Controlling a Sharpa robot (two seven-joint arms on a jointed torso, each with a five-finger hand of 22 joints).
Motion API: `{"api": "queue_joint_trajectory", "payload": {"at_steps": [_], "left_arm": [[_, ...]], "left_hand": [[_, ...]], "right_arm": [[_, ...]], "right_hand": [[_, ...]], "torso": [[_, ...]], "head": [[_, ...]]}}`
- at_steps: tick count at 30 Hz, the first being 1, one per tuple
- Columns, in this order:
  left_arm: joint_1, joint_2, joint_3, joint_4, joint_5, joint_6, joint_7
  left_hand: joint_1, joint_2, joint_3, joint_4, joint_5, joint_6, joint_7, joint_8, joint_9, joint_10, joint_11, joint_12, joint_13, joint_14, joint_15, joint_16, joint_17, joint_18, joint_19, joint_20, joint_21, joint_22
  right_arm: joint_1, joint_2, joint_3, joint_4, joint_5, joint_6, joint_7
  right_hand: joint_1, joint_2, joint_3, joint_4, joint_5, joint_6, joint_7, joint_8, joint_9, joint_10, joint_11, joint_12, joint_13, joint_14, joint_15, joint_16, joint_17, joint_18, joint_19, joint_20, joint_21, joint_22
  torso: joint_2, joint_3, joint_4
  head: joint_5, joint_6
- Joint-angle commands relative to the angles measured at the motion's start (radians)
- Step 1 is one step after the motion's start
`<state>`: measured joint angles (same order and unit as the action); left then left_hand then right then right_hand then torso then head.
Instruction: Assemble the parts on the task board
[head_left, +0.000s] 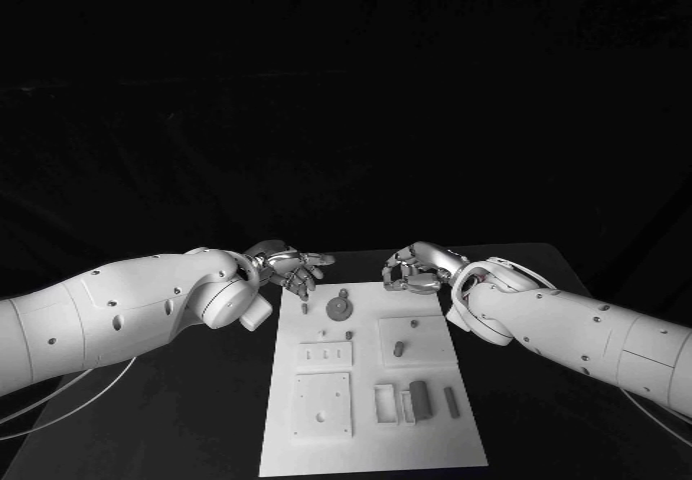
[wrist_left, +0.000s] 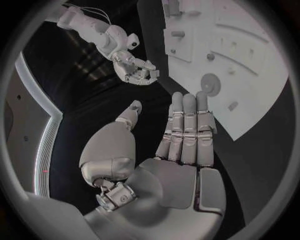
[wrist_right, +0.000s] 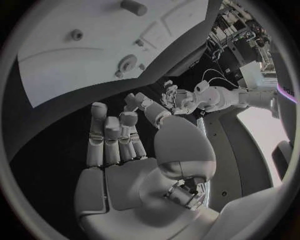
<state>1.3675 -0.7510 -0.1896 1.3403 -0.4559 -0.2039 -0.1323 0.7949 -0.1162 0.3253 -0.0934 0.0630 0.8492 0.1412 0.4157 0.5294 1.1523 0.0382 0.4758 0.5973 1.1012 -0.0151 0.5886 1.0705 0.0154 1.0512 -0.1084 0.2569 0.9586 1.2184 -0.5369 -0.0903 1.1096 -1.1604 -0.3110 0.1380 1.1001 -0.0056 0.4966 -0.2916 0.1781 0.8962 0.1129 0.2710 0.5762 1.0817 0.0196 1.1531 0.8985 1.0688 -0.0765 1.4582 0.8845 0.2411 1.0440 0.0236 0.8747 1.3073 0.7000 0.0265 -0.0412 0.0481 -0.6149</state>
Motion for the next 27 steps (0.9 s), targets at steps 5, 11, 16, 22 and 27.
{"api": "queue_joint_trajectory", "payload": {"at_steps": [5, 11, 16, 22, 27], "left_arm": [[0.002, 0.029, -0.004, 0.015, -0.026, 0.066, -0.010], [0.002, 0.037, -0.010, 0.009, 0.013, 0.082, 0.026], [0.002, 0.037, -0.015, 0.027, 0.010, 0.067, 0.009], [0.002, 0.042, -0.017, 0.043, 0.000, 0.095, -0.015], [0.002, 0.046, -0.018, 0.050, -0.011, 0.097, -0.027]], "left_hand": [[0.026, 0.004, -0.041, 0.073, -0.005, -0.053, 0.013, 0.009, 0.062, -0.127, 0.011, 0.133, 0.102, -0.091, -0.007, 0.177, 0.000, 0.018, -0.031, -0.014, 0.065, 0.123], [0.116, 0.032, -0.125, 0.104, -0.004, -0.018, -0.013, 0.030, 0.086, -0.084, -0.015, 0.220, 0.122, -0.044, -0.065, 0.426, 0.048, 0.073, 0.110, -0.067, 0.288, 0.335], [0.188, 0.053, -0.156, 0.100, -0.008, 0.002, -0.048, 0.033, 0.098, 0.001, -0.058, 0.366, 0.207, 0.119, -0.112, 0.596, 0.084, 0.121, 0.294, -0.119, 0.430, 0.377], [0.288, 0.048, -0.112, 0.091, -0.008, 0.003, -0.059, 0.023, 0.107, 0.030, -0.071, 0.430, 0.253, 0.236, -0.129, 0.685, 0.138, 0.153, 0.395, -0.137, 0.508, 0.374], [0.311, 0.056, -0.097, 0.107, -0.009, -0.020, -0.046, 0.000, 0.107, -0.021, -0.058, 0.397, 0.240, 0.201, -0.116, 0.632, 0.084, 0.177, 0.433, -0.126, 0.501, 0.350]], "right_arm": [[-0.001, 0.035, 0.000, 0.019, -0.032, 0.052, -0.034], [-0.007, 0.042, 0.000, 0.023, -0.032, 0.053, -0.035], [-0.012, 0.048, 0.000, 0.032, -0.032, 0.058, -0.039], [-0.013, 0.053, 0.000, 0.043, -0.032, 0.061, -0.042], [-0.013, 0.053, 0.000, 0.053, -0.034, 0.061, -0.046]], "right_hand": [[-0.009, -0.001, 0.004, 0.000, -0.001, 0.011, 0.020, -0.007, 0.001, 0.007, 0.000, 0.001, -0.001, -0.002, -0.007, 0.003, -0.002, 0.021, 0.004, -0.001, 0.004, 0.015], [-0.009, 0.000, 0.005, 0.000, -0.003, 0.011, 0.020, -0.008, 0.001, 0.007, 0.000, 0.001, -0.002, -0.002, -0.007, 0.002, -0.002, 0.021, 0.004, -0.001, 0.003, 0.015], [-0.009, 0.000, 0.005, 0.000, -0.003, 0.011, 0.020, -0.008, 0.001, 0.007, 0.001, 0.001, -0.002, -0.001, -0.007, 0.002, -0.002, 0.021, 0.004, -0.001, 0.003, 0.015], [-0.010, 0.001, 0.005, 0.000, -0.003, 0.011, 0.020, -0.008, 0.001, 0.007, 0.001, 0.001, -0.002, -0.001, -0.007, 0.002, -0.002, 0.021, 0.005, -0.001, 0.003, 0.014], [-0.010, 0.001, 0.006, 0.000, -0.003, 0.012, 0.020, -0.008, 0.001, 0.007, 0.001, 0.001, -0.002, -0.001, -0.007, 0.002, -0.003, 0.021, 0.005, -0.001, 0.003, 0.014]], "torso": [[-0.032, -0.0115, -0.0049], [-0.040, -0.0141, -0.0034], [-0.042, -0.0139, -0.0036], [-0.041, -0.0113, -0.0041], [-0.040, -0.0123, -0.0039]], "head": [[0.003, -0.001], [0.006, -0.005], [0.002, -0.006], [0.001, -0.006], [-0.002, -0.006]]}}
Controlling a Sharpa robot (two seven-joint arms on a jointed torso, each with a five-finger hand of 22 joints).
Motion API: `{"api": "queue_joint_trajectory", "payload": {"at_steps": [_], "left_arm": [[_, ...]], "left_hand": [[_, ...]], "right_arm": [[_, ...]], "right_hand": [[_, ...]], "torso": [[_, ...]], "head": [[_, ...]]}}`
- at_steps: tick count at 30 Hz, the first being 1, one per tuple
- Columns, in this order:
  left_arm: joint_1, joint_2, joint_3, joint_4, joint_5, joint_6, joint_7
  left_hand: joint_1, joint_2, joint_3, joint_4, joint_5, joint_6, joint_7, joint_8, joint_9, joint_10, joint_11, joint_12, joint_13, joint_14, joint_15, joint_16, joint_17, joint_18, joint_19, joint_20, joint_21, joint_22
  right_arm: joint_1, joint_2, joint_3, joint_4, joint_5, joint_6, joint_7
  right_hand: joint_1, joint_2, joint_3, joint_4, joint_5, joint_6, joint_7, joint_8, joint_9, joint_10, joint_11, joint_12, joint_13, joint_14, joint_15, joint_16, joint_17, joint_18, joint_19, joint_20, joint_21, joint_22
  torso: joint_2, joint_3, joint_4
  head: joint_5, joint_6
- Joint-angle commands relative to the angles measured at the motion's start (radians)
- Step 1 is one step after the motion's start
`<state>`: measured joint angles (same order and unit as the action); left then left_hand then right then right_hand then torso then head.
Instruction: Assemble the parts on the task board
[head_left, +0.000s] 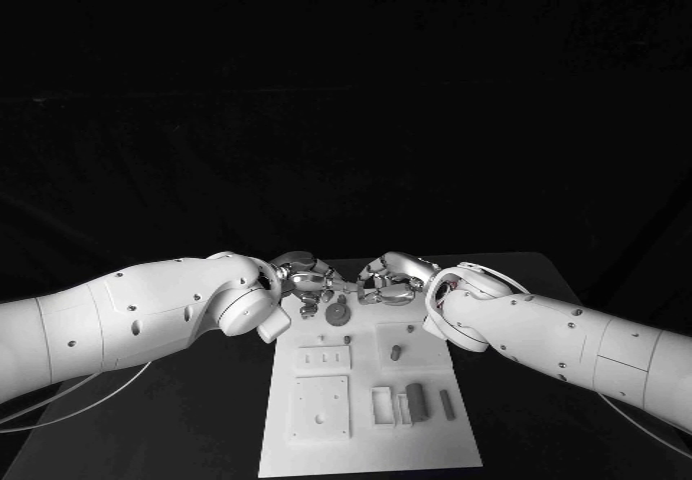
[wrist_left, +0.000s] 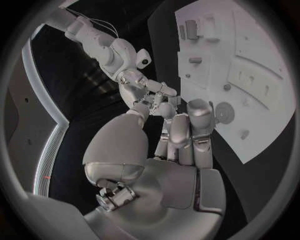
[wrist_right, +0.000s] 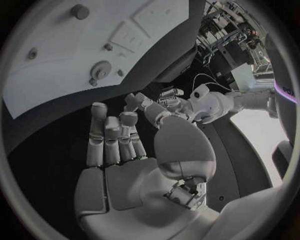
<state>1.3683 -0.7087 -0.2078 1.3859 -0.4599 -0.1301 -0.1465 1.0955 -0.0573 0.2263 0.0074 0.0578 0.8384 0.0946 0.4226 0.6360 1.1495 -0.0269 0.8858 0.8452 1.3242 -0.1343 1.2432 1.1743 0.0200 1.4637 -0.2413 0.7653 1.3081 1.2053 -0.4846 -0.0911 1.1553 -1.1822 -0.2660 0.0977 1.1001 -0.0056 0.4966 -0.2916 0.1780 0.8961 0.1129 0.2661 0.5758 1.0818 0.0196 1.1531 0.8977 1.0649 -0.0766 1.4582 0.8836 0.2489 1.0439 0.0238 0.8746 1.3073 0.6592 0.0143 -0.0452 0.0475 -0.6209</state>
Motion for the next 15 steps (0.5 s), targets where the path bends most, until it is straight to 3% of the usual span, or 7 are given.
{"api": "queue_joint_trajectory", "payload": {"at_steps": [1, 6, 11, 15], "left_arm": [[0.001, 0.005, 0.000, 0.004, -0.018, 0.018, -0.018], [0.001, 0.006, 0.000, 0.012, -0.043, -0.027, -0.077], [0.001, 0.005, -0.001, 0.022, -0.055, -0.033, -0.125], [0.001, 0.006, -0.001, 0.029, -0.070, -0.027, -0.159]], "left_hand": [[0.014, -0.004, 0.004, 0.013, -0.002, -0.011, 0.004, -0.010, 0.001, -0.019, 0.010, -0.020, -0.014, -0.026, 0.006, -0.035, -0.029, 0.179, 0.030, 0.012, -0.017, -0.011], [-0.010, -0.009, -0.011, 0.057, -0.004, -0.019, 0.008, -0.023, 0.002, -0.015, 0.015, -0.029, -0.025, -0.021, 0.011, -0.040, -0.033, 0.191, 0.048, 0.017, -0.026, -0.031], [-0.083, -0.010, -0.050, 0.155, -0.006, -0.003, 0.004, -0.022, 0.007, -0.010, 0.011, -0.024, -0.025, -0.017, 0.008, -0.037, -0.030, 0.203, 0.048, 0.015, -0.016, -0.039], [-0.083, -0.017, -0.091, 0.255, -0.010, 0.019, -0.005, -0.016, 0.018, -0.008, 0.004, -0.020, -0.024, -0.014, 0.003, -0.026, -0.018, 0.213, 0.047, 0.010, 0.001, -0.044]], "right_arm": [[0.000, 0.000, 0.000, 0.010, -0.013, 0.016, -0.006], [0.000, -0.004, 0.000, 0.023, -0.020, 0.016, -0.013], [0.000, -0.007, 0.000, 0.031, -0.026, 0.012, -0.019], [0.000, -0.008, 0.000, 0.034, -0.032, 0.009, -0.025]], "right_hand": [[-0.010, 0.002, 0.006, 0.000, -0.003, 0.012, 0.020, -0.003, 0.001, 0.007, 0.001, 0.001, -0.001, 0.003, -0.007, 0.002, -0.002, 0.013, 0.005, -0.002, 0.003, 0.014], [-0.010, 0.001, 0.006, 0.000, -0.003, 0.012, 0.020, -0.003, 0.002, 0.007, 0.001, 0.001, -0.001, 0.003, -0.007, 0.002, -0.002, 0.013, 0.005, -0.002, 0.003, 0.014], [-0.010, 0.001, 0.006, 0.000, -0.002, 0.012, 0.020, -0.003, 0.002, 0.007, 0.001, 0.001, -0.001, 0.003, -0.007, 0.002, -0.002, 0.013, 0.005, -0.002, 0.003, 0.014], [-0.011, 0.001, 0.006, 0.000, -0.002, 0.013, 0.020, -0.003, 0.002, 0.008, 0.001, 0.001, -0.001, 0.004, -0.007, 0.002, -0.002, 0.013, 0.006, -0.002, 0.003, 0.014]], "torso": [[0.002, 0.0002, 0.0005], [0.002, 0.0005, 0.0011], [0.003, -0.0002, 0.0005], [0.003, -0.0004, 0.0016]], "head": [[-0.001, 0.000], [-0.001, -0.003], [-0.001, -0.005], [-0.002, -0.005]]}}
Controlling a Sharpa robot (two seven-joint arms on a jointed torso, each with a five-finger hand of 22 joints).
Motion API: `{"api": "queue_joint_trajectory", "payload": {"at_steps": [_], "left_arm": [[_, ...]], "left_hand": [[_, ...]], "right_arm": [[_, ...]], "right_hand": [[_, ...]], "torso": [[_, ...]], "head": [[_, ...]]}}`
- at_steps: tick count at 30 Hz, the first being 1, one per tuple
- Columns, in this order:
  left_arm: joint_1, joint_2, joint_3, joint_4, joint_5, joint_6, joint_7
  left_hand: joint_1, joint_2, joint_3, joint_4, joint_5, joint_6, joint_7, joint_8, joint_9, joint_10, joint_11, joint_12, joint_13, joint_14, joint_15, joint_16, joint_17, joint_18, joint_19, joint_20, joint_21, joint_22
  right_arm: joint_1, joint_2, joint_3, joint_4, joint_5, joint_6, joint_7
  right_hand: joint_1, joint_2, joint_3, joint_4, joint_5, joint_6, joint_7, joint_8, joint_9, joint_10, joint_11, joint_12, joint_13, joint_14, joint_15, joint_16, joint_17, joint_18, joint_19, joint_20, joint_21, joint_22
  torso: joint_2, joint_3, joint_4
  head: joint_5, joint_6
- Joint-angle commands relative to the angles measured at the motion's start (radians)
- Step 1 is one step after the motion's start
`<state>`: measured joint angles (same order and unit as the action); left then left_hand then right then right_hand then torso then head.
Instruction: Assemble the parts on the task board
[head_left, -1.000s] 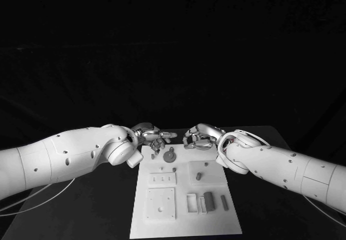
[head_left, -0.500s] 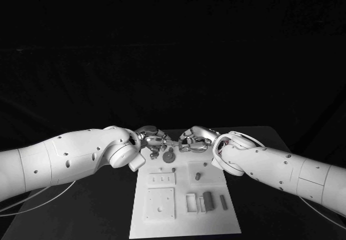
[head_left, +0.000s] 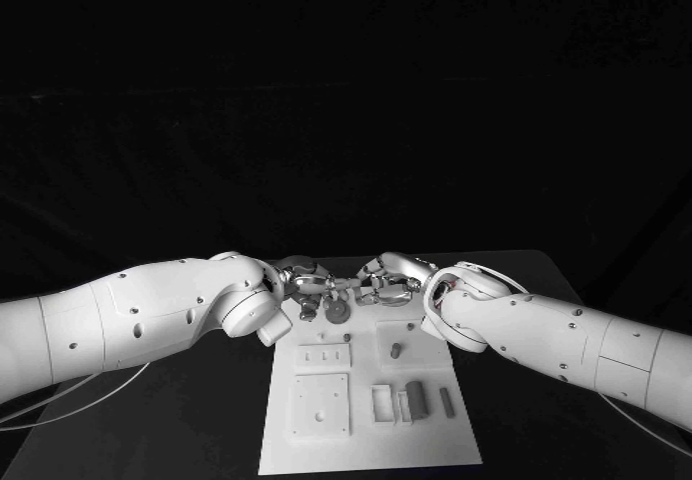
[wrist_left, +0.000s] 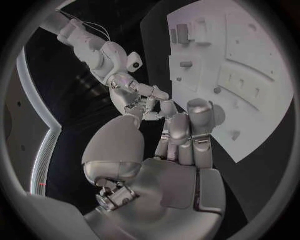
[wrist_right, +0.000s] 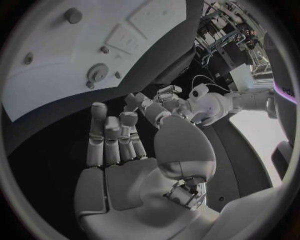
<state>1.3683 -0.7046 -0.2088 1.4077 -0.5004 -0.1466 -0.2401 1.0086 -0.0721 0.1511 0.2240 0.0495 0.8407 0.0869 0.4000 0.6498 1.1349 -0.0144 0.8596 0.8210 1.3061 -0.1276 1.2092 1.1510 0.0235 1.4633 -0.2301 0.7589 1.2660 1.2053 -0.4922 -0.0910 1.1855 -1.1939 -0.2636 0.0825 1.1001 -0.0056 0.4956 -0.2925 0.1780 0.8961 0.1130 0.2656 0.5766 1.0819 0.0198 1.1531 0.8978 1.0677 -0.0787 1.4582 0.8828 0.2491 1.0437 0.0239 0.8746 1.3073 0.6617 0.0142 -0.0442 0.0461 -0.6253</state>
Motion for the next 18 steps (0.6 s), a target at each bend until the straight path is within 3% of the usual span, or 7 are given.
{"api": "queue_joint_trajectory", "payload": {"at_steps": [1, 11, 18], "left_arm": [[0.001, 0.003, 0.000, 0.010, -0.030, -0.012, -0.075], [0.001, 0.003, 0.000, 0.024, -0.046, -0.022, -0.140], [0.001, 0.005, 0.001, 0.023, -0.046, -0.039, -0.154]], "left_hand": [[0.015, -0.003, -0.028, 0.064, -0.001, 0.020, 0.003, 0.008, 0.008, 0.006, -0.009, 0.006, 0.001, 0.005, -0.007, 0.010, 0.009, 0.211, 0.047, -0.001, 0.012, -0.003], [-0.039, 0.006, -0.074, 0.071, -0.002, 0.059, -0.007, 0.021, 0.022, 0.006, -0.019, 0.002, -0.003, 0.002, -0.015, 0.007, 0.009, 0.210, 0.045, -0.003, 0.018, -0.015], [-0.030, 0.014, -0.076, 0.069, -0.002, 0.068, -0.011, 0.023, 0.025, 0.009, -0.023, 0.002, -0.004, 0.005, -0.019, 0.010, 0.013, 0.211, 0.046, -0.007, 0.021, -0.017]], "right_arm": [[0.000, 0.000, 0.000, 0.004, -0.022, 0.006, -0.012], [0.000, 0.012, 0.000, 0.014, -0.071, 0.002, -0.081], [-0.001, 0.016, 0.000, 0.028, -0.084, 0.003, -0.097]], "right_hand": [[-0.011, 0.001, 0.007, 0.001, -0.002, 0.013, 0.020, -0.002, 0.001, 0.007, 0.000, 0.001, -0.001, 0.001, -0.005, 0.002, -0.001, 0.013, 0.006, -0.002, 0.003, 0.014], [-0.015, 0.001, 0.006, 0.002, -0.001, 0.012, 0.020, -0.004, 0.002, 0.010, 0.000, 0.001, -0.001, 0.004, -0.005, 0.003, -0.002, 0.013, 0.009, -0.003, 0.004, 0.014], [-0.017, -0.003, 0.008, 0.001, 0.007, 0.012, 0.020, -0.005, 0.002, 0.012, 0.000, 0.002, -0.002, 0.007, -0.005, 0.003, -0.003, 0.013, 0.012, -0.005, 0.005, 0.013]], "torso": [[0.000, -0.0003, 0.0006], [0.001, 0.0002, -0.0009], [0.002, 0.0003, 0.0011]], "head": [[0.000, -0.001], [0.000, -0.004], [0.000, -0.007]]}}
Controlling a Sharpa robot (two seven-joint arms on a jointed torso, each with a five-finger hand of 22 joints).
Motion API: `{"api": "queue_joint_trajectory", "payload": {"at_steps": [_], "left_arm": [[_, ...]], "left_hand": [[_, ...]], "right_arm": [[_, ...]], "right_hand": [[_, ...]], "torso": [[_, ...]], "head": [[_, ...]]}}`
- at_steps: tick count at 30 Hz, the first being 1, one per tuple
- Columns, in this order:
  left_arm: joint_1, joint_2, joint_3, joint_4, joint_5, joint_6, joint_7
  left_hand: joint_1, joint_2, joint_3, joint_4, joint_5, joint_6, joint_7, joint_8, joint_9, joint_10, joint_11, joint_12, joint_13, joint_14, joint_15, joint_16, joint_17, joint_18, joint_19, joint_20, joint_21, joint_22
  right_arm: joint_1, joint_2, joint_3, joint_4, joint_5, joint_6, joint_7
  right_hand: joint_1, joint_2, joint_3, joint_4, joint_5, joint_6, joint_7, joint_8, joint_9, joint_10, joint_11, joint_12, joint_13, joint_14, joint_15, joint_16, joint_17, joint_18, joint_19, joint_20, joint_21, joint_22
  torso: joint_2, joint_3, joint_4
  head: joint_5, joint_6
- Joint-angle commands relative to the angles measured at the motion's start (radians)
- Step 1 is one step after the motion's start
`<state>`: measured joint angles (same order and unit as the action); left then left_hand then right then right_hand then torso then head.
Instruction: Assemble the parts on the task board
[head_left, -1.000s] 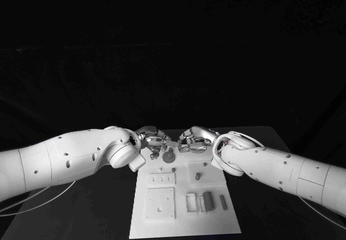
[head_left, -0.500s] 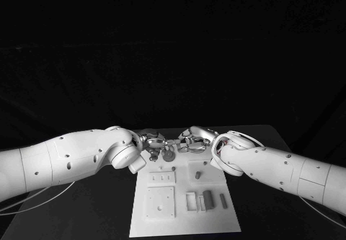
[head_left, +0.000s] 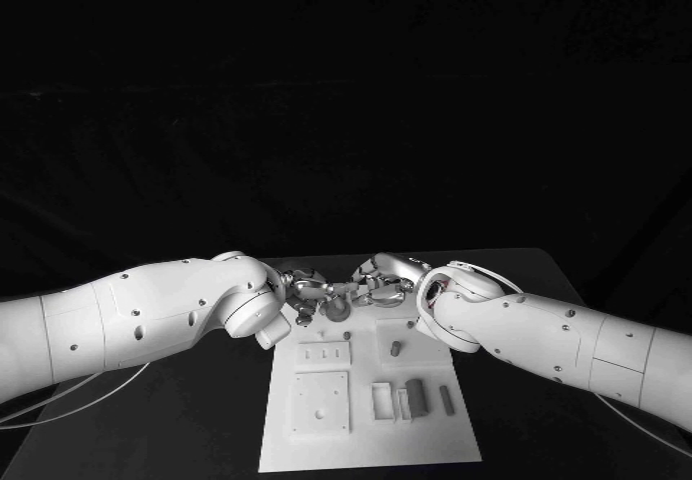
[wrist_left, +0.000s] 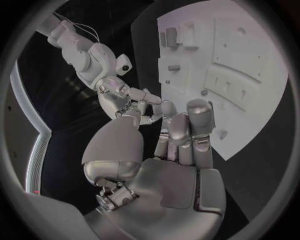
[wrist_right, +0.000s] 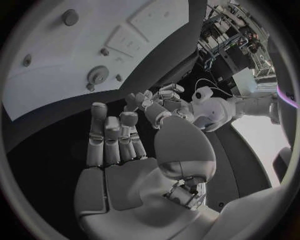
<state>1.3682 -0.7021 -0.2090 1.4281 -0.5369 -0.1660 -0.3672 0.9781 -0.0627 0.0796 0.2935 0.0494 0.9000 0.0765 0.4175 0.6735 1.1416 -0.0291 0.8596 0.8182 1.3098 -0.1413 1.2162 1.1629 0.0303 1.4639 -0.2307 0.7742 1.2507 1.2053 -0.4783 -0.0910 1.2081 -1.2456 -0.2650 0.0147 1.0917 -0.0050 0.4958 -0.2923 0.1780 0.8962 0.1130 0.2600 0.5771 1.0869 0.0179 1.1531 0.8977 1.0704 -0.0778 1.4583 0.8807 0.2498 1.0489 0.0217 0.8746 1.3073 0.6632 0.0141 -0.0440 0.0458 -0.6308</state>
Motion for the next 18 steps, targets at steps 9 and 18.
{"api": "queue_joint_trajectory", "payload": {"at_steps": [9, 18], "left_arm": [[0.001, 0.003, 0.001, 0.004, -0.022, -0.043, -0.032], [0.001, 0.011, 0.001, 0.002, -0.036, -0.039, -0.040]], "left_hand": [[0.078, 0.020, -0.014, -0.002, 0.009, 0.015, -0.004, -0.002, 0.001, 0.006, -0.012, 0.003, -0.005, -0.002, -0.009, -0.012, -0.012, 0.198, 0.043, -0.009, 0.017, -0.003], [0.168, 0.021, -0.042, -0.006, 0.044, 0.013, 0.001, -0.016, -0.001, 0.003, -0.007, -0.004, -0.014, -0.002, -0.005, -0.020, -0.017, 0.191, 0.040, -0.009, 0.021, -0.007]], "right_arm": [[-0.001, 0.003, 0.000, 0.018, -0.041, 0.012, -0.034], [-0.001, 0.005, 0.000, 0.030, -0.041, 0.014, -0.036]], "right_hand": [[-0.007, -0.005, 0.010, 0.001, 0.011, 0.014, 0.019, 0.001, 0.003, 0.008, 0.001, 0.002, -0.002, 0.006, -0.006, 0.003, -0.002, 0.012, 0.008, -0.004, 0.005, 0.013], [-0.008, -0.004, 0.010, 0.001, 0.012, 0.015, 0.019, 0.002, 0.003, 0.009, 0.001, 0.002, -0.002, 0.007, -0.007, 0.003, -0.002, 0.012, 0.009, -0.004, 0.005, 0.013]], "torso": [[0.001, 0.0004, 0.0006], [0.001, 0.0014, 0.0006]], "head": [[0.001, -0.002], [0.003, -0.003]]}}
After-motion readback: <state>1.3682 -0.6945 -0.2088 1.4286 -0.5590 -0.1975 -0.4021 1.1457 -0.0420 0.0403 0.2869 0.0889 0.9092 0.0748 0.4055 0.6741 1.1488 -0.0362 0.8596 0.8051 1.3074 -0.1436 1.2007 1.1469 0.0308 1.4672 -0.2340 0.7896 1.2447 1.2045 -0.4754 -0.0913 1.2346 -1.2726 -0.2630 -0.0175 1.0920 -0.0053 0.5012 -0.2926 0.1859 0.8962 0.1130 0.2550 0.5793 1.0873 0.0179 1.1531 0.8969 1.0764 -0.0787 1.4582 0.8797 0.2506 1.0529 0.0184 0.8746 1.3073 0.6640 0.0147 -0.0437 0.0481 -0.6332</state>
